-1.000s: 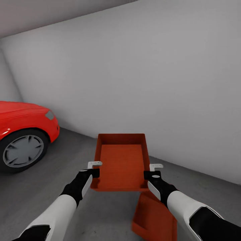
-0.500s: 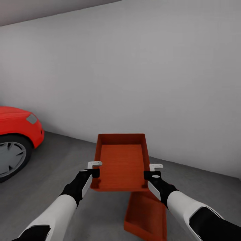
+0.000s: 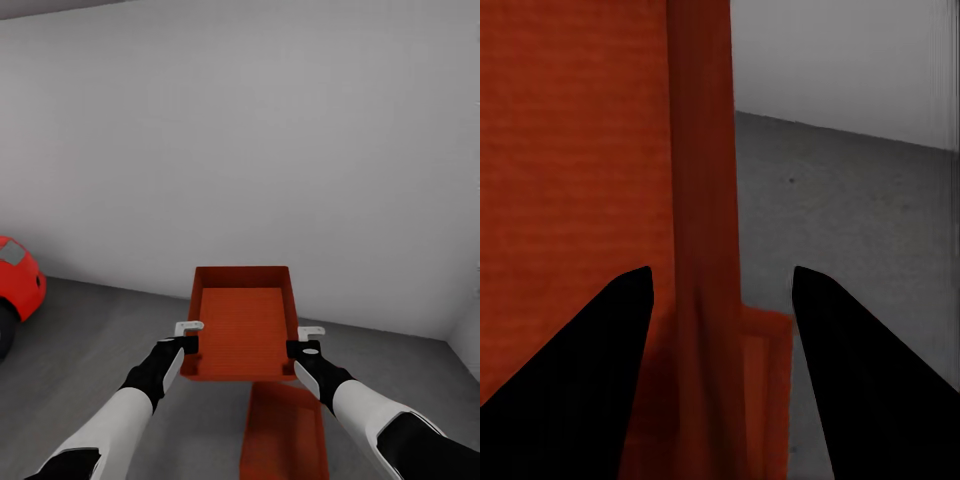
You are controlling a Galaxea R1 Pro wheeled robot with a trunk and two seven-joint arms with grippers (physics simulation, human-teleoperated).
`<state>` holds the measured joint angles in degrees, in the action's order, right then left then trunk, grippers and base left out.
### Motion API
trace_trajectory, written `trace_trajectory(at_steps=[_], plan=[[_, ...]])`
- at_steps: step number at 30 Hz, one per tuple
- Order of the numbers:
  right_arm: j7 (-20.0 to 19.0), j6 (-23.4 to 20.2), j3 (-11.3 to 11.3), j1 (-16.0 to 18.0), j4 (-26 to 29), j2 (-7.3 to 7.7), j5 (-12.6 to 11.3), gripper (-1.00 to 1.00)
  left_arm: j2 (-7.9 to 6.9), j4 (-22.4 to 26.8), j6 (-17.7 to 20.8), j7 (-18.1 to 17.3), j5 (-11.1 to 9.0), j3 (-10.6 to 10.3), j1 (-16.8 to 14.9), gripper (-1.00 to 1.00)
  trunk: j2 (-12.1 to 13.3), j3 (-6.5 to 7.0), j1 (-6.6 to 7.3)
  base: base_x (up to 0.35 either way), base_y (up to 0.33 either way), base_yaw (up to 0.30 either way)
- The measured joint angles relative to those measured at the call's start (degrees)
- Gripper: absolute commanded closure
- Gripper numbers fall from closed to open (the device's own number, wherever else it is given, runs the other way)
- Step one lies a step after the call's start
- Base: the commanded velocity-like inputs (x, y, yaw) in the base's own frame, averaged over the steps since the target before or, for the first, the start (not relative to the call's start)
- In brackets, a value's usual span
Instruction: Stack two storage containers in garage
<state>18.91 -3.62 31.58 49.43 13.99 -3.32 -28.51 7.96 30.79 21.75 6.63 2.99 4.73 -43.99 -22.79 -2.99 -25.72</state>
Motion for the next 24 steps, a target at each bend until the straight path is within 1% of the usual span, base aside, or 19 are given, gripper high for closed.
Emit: trace_trajectory(at_steps=[5, 8, 24], plan=[[0.03, 0.0, 0.05, 0.0, -0.01, 0.0, -0.05, 1.0, 0.0, -0.04, -0.02, -0.01, -0.01, 0.01, 0.0, 1.0, 0.0, 0.0, 0.0, 0.257, 0.028, -0.252], [0.02, 0.0, 0.04, 0.0, -0.01, 0.0, -0.05, 1.0, -0.01, -0.02, 0.0, -0.01, -0.01, 0.0, 0.0, 1.0, 0.01, 0.0, -0.02, 0.129, 0.004, -0.252], [0.0, 0.0, -0.04, 0.01, 0.01, -0.01, 0.07, 1.0, -0.01, -0.01, -0.04, -0.01, -0.03, 0.0, 0.0, 1.0, 0.01, 0.0, -0.03, 0.009, 0.0, -0.252]])
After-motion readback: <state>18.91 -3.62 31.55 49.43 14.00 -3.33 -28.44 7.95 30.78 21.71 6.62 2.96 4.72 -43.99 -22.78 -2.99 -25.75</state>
